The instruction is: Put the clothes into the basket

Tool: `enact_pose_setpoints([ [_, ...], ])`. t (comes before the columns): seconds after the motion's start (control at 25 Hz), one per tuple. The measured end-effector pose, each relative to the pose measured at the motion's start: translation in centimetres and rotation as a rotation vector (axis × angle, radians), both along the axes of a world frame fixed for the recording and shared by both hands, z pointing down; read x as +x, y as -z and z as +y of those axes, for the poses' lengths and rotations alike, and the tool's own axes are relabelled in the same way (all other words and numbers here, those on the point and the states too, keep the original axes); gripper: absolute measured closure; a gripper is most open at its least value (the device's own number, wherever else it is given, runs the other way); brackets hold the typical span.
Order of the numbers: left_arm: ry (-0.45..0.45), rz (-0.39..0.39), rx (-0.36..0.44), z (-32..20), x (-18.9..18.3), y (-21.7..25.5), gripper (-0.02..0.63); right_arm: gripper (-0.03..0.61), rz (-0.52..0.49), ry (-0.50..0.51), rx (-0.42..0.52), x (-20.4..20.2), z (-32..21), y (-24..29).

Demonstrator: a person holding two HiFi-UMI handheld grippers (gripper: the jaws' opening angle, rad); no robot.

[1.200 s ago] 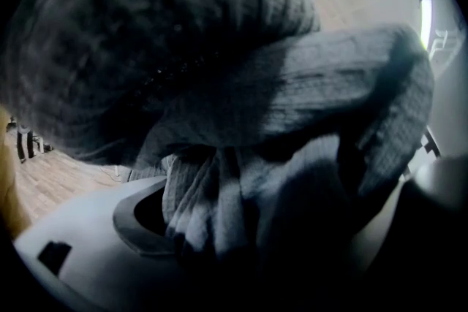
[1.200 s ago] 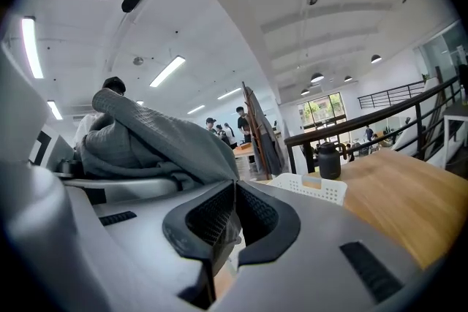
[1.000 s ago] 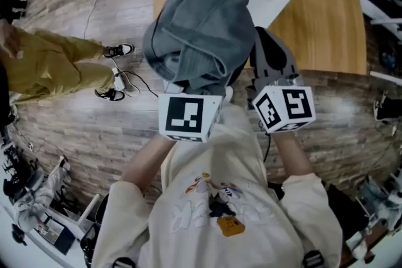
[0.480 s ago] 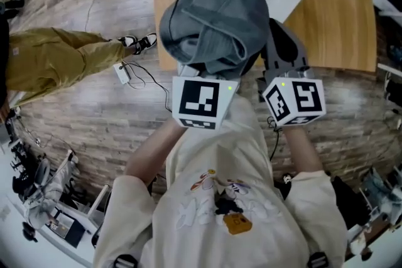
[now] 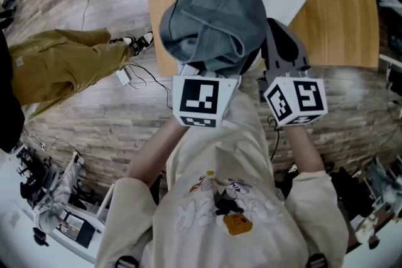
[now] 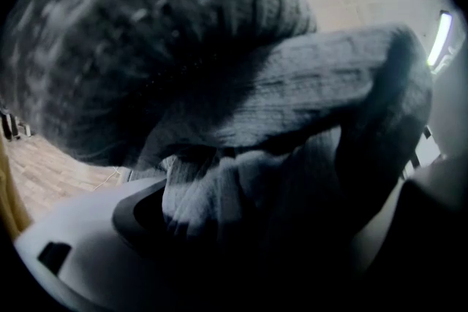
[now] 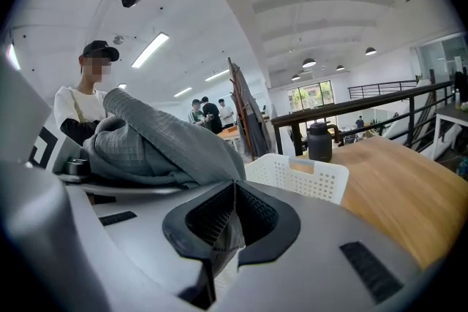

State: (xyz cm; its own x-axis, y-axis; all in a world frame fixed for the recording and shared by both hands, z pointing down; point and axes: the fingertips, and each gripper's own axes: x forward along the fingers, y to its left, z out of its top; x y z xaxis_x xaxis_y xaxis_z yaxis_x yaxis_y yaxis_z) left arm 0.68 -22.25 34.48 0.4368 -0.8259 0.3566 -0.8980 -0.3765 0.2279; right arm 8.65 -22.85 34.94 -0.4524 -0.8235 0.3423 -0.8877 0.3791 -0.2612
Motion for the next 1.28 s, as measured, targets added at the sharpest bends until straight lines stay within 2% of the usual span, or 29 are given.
enact_pose_setpoints([
  [0.16,-0.015,-0.005,-0.032,-0.1,0.7,-1.5,0.166,0.554,-0.01,-0.024,-0.028,0.6,-0.3,-1.3],
  [0.44,-0.035,-0.003,-0.062,-1.0,-0.2,-3.3,0.165,0.554,-0.008,-0.048,-0.055,-0.4,-1.2,-3.1],
  [0.6,-0.05,0.003,-0.1,-1.3,0.3,-4.2,0.164,0.554,0.029,-0.064,-0.067,0.2,-1.6,-3.8],
  [0.72,-0.061,-0.01,-0.124,-1.8,0.5,-5.1,0.166,0.554,0.079,-0.08,-0.053,0.3,-2.2,-4.4],
  [0.96,-0.075,-0.057,-0.202,-2.5,1.1,-6.4,0.164,0.554,0.068,-0.112,-0.082,1.1,-2.9,-5.5],
  [1.28,-0.078,-0.078,-0.223,-2.7,1.1,-7.0,0.164,0.554,0.062,-0.13,-0.102,1.0,-3.0,-6.0],
])
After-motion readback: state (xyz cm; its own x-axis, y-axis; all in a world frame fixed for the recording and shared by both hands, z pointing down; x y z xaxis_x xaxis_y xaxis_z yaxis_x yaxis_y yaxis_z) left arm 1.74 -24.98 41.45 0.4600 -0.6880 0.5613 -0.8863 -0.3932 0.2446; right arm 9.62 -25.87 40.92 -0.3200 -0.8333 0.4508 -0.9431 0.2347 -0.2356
